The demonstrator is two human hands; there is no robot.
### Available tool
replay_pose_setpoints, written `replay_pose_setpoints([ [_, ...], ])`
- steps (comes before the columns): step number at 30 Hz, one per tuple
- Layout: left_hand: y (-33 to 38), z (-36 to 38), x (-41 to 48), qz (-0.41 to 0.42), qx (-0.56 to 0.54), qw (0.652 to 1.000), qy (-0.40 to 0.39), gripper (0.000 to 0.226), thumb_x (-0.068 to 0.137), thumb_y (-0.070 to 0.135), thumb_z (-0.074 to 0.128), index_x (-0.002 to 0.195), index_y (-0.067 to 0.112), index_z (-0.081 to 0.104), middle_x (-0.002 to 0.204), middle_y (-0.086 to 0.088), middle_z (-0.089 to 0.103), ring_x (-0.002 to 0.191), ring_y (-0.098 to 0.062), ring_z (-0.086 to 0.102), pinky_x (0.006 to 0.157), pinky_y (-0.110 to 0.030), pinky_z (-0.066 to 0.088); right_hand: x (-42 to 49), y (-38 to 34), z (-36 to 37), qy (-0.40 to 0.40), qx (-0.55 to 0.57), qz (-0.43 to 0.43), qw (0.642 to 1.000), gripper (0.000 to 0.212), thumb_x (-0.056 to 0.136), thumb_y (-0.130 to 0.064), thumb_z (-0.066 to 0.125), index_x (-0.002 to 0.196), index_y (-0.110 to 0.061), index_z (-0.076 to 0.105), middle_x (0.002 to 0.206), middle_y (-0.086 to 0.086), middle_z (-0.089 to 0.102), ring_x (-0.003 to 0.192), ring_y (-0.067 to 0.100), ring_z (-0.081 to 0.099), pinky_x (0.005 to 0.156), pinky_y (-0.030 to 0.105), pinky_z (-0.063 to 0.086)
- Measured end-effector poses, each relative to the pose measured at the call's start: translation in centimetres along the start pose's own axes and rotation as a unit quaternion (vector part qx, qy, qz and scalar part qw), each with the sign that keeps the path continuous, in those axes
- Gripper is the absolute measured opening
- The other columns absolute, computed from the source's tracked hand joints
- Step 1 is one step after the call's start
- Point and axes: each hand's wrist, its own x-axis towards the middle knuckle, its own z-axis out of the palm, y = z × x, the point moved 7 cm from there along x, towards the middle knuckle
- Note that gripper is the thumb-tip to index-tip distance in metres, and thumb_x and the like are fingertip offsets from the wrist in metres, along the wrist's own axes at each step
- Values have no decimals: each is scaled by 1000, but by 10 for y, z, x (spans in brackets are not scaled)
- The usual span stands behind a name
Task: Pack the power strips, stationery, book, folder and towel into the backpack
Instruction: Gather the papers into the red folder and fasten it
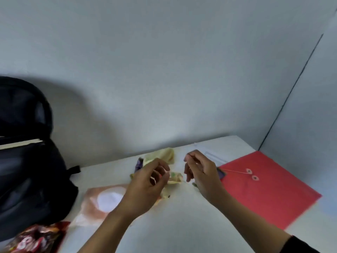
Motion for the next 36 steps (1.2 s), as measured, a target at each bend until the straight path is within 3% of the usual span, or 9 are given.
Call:
replay_pose_setpoints([
  [5,6,106,44,-6,69,997,-46,9,96,19,65,99,27,65,92,10,67,85,-9,64,74,-30,56,20,77,-114,-15,-199,41,979,17,97,-11,62,81,-17,63,69,0,68,65,19,66,66,41,55],
  [12,-1,207,92,10,187,970,-153,19,99,35,59,118,34,64,117,13,63,107,-8,55,95,-32,48,38,134,-192,-133,-414,48,899,34,78,-9,66,110,-19,70,115,-2,68,116,23,58,102,32,43],
  [18,-19,221,79,-22,243,948,-203,30,91,29,59,118,39,67,101,14,57,97,-9,51,89,-33,48,36,163,-203,-283,-464,64,837,74,87,-54,70,152,-35,41,163,-7,31,151,15,26,123,36,24],
  [22,-24,206,64,-46,317,919,-230,36,91,45,61,126,41,61,90,17,57,91,-6,53,87,-32,40,46,169,-207,-276,-430,48,858,70,81,-59,75,144,-37,54,156,-9,43,146,13,34,120,33,27],
  [25,-17,205,68,-61,351,906,-228,41,92,63,60,125,40,63,78,18,62,81,0,55,93,-33,41,55,169,-210,-264,-399,29,878,59,75,-56,81,128,-34,68,129,-14,59,119,8,52,98,22,40],
  [28,-15,213,79,-78,403,891,-193,57,92,72,52,135,35,56,109,9,63,101,-12,61,91,-35,45,58,165,-205,-261,-381,-16,887,38,78,-47,82,110,-28,76,92,-18,57,83,0,52,74,12,36],
  [31,-23,221,86,-131,435,868,-203,96,76,89,50,151,31,40,139,-2,48,127,-24,50,102,-41,44,57,158,-193,-259,-366,-97,889,20,90,-35,74,101,-19,75,88,-11,64,81,10,59,77,32,49],
  [33,-24,222,89,-165,398,879,-203,107,60,98,50,143,30,49,134,-1,50,125,-23,49,102,-41,45,58,151,-184,-245,-358,-129,892,14,97,-30,64,97,-17,69,92,-6,66,86,17,61,80,40,50],
  [36,-17,208,98,-189,238,941,-148,58,65,76,78,98,30,67,95,8,64,91,-14,60,75,-30,48,66,128,-174,-203,-371,-164,891,18,103,-31,54,96,-14,58,90,0,64,78,25,59,72,40,44],
])
